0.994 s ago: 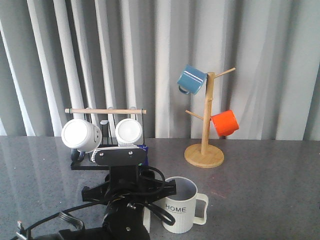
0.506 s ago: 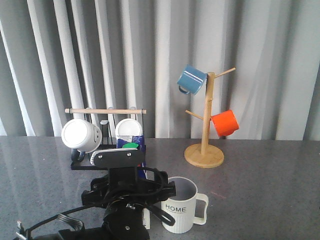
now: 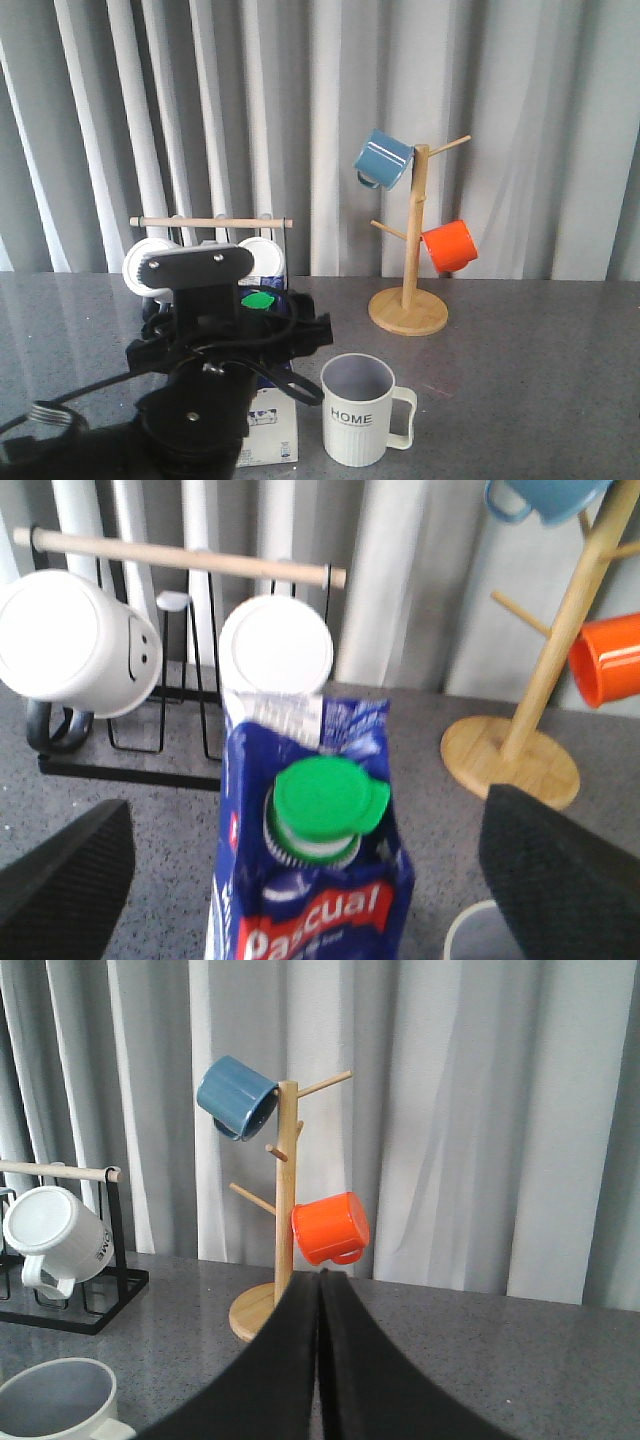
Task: Place milk next to cup
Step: 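Lower the carton beside the mug and open the left gripper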
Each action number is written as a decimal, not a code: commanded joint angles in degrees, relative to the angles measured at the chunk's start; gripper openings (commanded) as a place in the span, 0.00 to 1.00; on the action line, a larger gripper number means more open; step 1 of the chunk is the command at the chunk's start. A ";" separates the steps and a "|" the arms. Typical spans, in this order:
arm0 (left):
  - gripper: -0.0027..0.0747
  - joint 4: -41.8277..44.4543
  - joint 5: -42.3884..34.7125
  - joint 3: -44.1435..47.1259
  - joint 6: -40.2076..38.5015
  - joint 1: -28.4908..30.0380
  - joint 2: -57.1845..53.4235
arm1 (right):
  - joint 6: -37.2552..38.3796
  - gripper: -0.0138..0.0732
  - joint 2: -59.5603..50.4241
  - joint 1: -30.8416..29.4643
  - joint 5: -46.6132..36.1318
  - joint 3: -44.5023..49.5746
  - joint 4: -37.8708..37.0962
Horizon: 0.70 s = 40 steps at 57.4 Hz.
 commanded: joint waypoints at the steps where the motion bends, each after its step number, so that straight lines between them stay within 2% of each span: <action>1: 0.75 3.17 -0.21 -1.60 1.83 -0.35 -6.61 | -0.20 0.15 -0.12 -0.38 -3.83 -1.59 -0.53; 4: 0.63 4.02 0.96 -1.60 3.22 -0.35 -8.68 | -0.20 0.15 -0.12 -0.38 -3.83 -1.59 -0.53; 6: 0.50 4.48 1.69 -1.60 3.89 -0.35 -10.06 | -0.20 0.15 -0.12 -0.38 -3.92 -1.59 -0.53; 12: 0.04 4.11 2.89 -1.60 4.83 -0.35 -13.67 | -0.20 0.15 -0.12 -0.38 -3.92 -1.59 -0.53; 32: 0.03 4.12 2.45 -1.60 5.11 -0.35 -18.01 | -0.20 0.15 -0.12 -0.38 -3.97 -1.59 -0.53; 36: 0.03 7.23 5.19 -1.71 4.43 -0.35 -18.34 | -0.20 0.15 -0.12 -0.38 -3.97 -1.59 -0.53; 40: 0.03 12.38 11.96 -2.49 2.09 -0.35 -18.90 | -0.20 0.15 -0.12 -0.38 -3.97 -1.59 -0.53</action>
